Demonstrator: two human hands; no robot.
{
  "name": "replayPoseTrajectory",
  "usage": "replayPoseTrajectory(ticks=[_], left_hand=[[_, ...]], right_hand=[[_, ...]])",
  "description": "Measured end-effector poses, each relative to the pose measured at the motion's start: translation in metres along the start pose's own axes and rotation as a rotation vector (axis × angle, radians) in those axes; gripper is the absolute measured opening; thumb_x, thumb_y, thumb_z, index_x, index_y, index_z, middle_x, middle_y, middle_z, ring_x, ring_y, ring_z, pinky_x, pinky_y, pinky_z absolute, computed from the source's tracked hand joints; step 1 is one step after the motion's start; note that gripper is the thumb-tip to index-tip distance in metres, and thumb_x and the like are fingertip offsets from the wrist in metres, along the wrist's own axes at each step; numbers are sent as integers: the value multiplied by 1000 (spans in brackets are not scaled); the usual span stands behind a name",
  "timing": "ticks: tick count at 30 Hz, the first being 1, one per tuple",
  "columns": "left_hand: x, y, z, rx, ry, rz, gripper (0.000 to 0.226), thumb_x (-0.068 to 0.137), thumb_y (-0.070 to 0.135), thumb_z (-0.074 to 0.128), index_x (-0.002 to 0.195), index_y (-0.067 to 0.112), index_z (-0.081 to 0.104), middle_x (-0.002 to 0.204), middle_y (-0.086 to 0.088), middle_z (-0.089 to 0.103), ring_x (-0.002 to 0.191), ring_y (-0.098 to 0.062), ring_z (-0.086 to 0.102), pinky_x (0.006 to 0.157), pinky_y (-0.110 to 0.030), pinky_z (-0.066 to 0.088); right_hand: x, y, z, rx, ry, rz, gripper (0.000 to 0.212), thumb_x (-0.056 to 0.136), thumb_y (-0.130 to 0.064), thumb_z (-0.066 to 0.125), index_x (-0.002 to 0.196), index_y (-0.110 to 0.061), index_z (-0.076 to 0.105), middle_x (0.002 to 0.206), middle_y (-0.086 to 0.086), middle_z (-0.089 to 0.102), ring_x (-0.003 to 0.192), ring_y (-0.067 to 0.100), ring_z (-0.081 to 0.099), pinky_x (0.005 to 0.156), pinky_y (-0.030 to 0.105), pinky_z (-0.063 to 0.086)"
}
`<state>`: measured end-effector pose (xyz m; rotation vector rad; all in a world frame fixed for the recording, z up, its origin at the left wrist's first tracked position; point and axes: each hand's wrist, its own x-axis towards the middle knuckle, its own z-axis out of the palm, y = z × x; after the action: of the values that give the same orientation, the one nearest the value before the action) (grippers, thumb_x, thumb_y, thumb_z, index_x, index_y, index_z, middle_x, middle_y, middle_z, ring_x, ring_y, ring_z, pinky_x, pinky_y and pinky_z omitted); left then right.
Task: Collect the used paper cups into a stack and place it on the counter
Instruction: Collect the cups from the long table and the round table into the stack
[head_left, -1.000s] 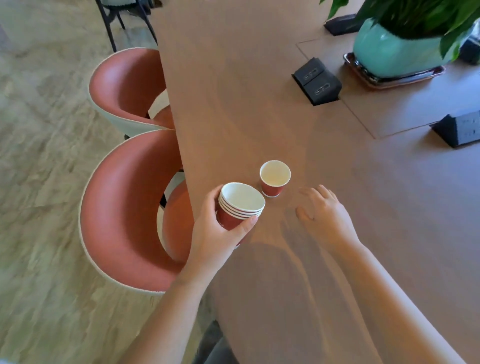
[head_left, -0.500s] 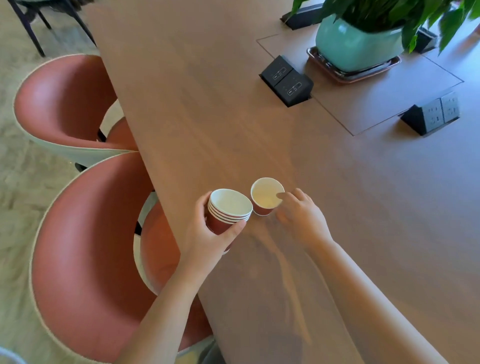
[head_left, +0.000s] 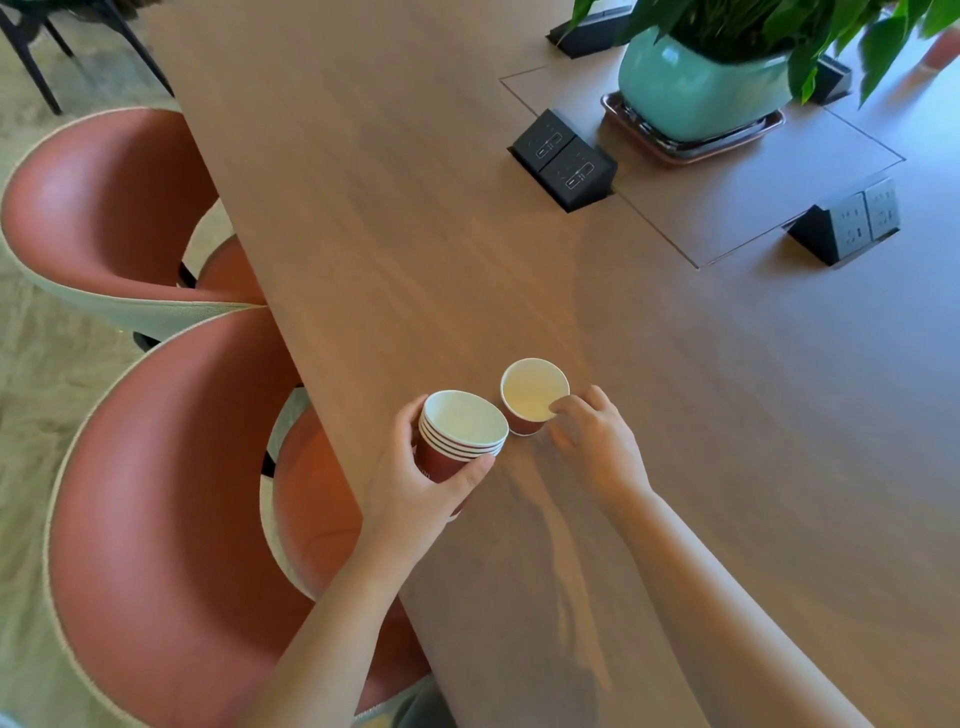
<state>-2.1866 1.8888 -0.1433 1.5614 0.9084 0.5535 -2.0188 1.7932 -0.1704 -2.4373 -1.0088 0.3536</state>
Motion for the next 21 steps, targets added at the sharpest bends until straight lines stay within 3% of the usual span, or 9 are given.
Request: replayPoseTrajectory(ticks=[10,12,16,19,21], left_hand=[[-25,0,4,4,-55,2,67,49,56,74,109,49,43,109,30,51,98,22,47,52,0,42],[-31,-2,7,11,-71,12,71,50,56,79,111,48,44,110,28,53,101,15,50,54,-1,43],[-39,-6,13,68,-93,48,72,54,51,80,117,43,45,115,26,55,109,1,54,64,-4,46],[-43,-9,19,123,-132,73,76,58,44,84,122,37,44,121,21,54,114,-3,53,91,-26,49],[-45,-8,24,165,-176,76,76,60,40,85,123,38,43,122,22,53,115,-3,52,94,-37,49]], right_hand=[[-40,12,-8,141,168,19,9,82,-12,65,91,-9,65,83,2,47,71,25,51,60,30,41],[-51,13,-16,182,205,32,9,81,-11,66,89,-11,66,84,1,49,73,22,52,61,26,38],[-72,18,-36,301,294,28,10,78,-6,69,87,-11,67,81,-2,47,70,0,51,59,4,31],[-85,24,-52,293,328,1,10,79,-8,69,87,-12,67,81,-2,50,72,1,51,61,7,33],[-95,29,-63,286,341,-18,11,78,-7,69,88,-12,68,81,0,52,72,6,51,62,10,35]])
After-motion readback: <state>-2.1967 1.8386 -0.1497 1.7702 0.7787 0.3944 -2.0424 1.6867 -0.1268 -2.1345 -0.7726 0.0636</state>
